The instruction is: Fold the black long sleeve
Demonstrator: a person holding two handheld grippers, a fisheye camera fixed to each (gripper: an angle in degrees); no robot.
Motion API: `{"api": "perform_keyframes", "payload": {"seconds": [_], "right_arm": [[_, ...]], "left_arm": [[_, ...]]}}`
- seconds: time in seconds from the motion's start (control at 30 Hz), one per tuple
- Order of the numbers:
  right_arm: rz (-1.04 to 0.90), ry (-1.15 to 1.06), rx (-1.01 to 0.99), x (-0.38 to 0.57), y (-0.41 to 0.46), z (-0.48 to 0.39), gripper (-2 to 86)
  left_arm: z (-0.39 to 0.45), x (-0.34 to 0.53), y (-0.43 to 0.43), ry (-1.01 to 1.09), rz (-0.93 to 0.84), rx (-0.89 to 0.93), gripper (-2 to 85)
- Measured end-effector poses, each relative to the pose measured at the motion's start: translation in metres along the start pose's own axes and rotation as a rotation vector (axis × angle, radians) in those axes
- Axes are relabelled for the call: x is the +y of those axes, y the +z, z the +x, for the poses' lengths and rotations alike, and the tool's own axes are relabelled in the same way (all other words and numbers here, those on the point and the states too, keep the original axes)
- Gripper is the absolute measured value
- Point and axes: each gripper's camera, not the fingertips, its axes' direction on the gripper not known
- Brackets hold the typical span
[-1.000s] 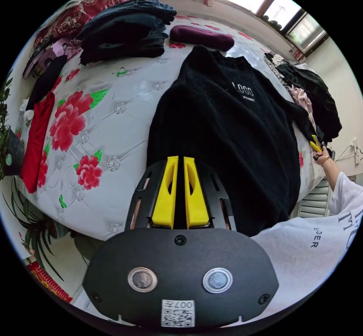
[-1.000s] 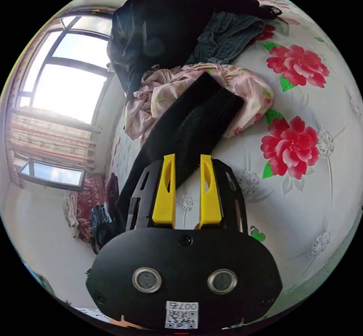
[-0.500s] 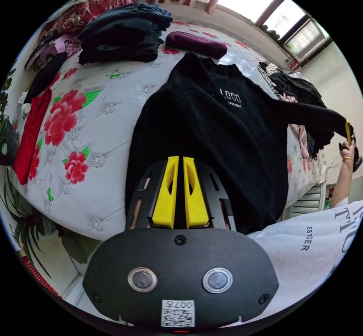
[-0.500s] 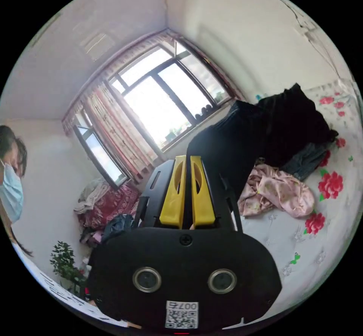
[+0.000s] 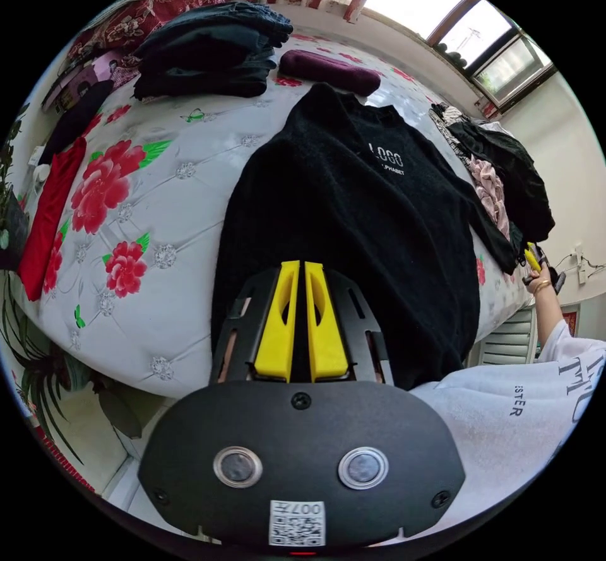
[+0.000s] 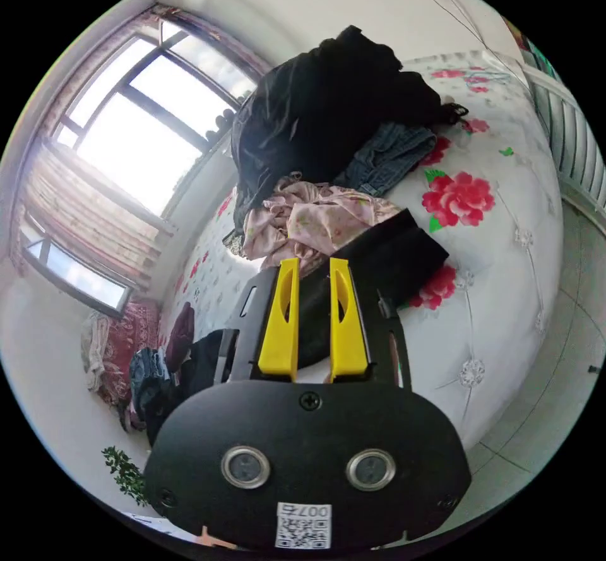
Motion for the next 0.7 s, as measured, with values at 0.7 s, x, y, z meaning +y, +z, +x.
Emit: {"api": "perform_keyframes", "payload": {"seconds": [0.7], "right_arm": [[0.006, -0.2, -0.51, 0.036, 0.017, -0.056, 0.4]], "left_arm": [[0.003, -0.006, -0.041, -0.153, -0.028, 0.016, -0.7]]}}
